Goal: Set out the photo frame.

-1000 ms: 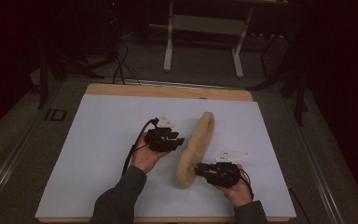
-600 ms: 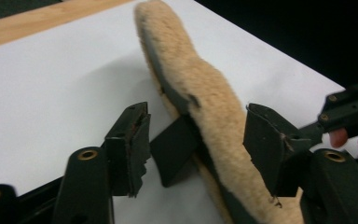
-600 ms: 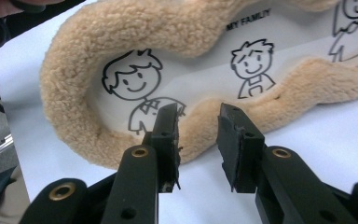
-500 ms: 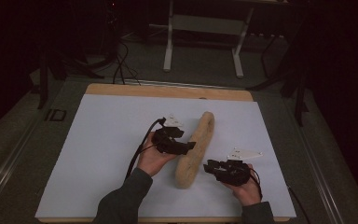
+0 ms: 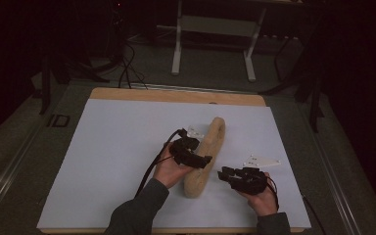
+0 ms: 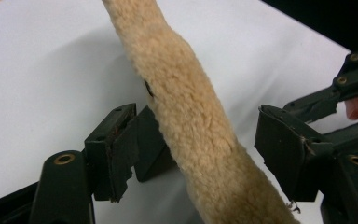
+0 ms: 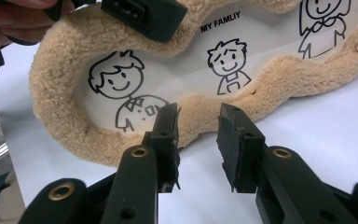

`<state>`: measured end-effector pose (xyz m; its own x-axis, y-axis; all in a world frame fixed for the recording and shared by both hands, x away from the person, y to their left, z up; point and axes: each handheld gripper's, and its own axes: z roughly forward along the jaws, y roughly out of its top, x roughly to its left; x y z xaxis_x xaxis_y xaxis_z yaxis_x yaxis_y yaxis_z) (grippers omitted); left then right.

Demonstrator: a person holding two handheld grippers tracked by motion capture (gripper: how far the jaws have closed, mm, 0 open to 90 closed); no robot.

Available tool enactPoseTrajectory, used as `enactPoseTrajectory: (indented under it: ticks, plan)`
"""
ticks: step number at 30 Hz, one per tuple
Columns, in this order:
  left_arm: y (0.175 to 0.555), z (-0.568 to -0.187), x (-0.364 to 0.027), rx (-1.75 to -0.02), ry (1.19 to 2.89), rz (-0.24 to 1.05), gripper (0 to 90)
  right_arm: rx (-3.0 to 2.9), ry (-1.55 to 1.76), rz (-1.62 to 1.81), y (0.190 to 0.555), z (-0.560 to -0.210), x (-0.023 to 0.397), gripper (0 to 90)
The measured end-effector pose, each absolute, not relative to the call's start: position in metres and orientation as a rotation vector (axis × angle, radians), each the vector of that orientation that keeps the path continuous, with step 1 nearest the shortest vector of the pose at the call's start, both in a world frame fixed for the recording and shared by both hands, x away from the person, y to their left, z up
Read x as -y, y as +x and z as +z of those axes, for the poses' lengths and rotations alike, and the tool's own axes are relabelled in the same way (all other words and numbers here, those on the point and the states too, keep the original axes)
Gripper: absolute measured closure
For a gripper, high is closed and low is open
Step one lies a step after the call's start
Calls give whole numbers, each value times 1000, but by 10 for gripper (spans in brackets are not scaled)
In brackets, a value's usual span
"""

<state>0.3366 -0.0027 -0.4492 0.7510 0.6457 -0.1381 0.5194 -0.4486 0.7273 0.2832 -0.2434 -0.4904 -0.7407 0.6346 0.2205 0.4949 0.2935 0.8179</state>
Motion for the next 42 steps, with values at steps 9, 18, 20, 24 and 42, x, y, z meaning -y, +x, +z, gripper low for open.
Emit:
enactPoseTrajectory:
  ticks: [9, 18, 20, 24, 42]
  plan:
    - [336, -449, 3, -860, 2162, 175, 489, -2402, 1065, 1438, 283, -491, 244, 680]
    - [338, -447, 0, -868, 2176, 169, 546, -2396, 1064, 1440, 283, -490, 246, 680]
    - [338, -447, -2, -869, 2180, 166, 561, -2397, 1067, 1439, 283, -490, 246, 680]
    - [341, -446, -6, -865, 2188, 155, 589, -2398, 1067, 1438, 283, -490, 246, 680]
    - [354, -445, -24, -718, 2243, 37, 654, -2372, 1084, 1442, 285, -490, 249, 683]
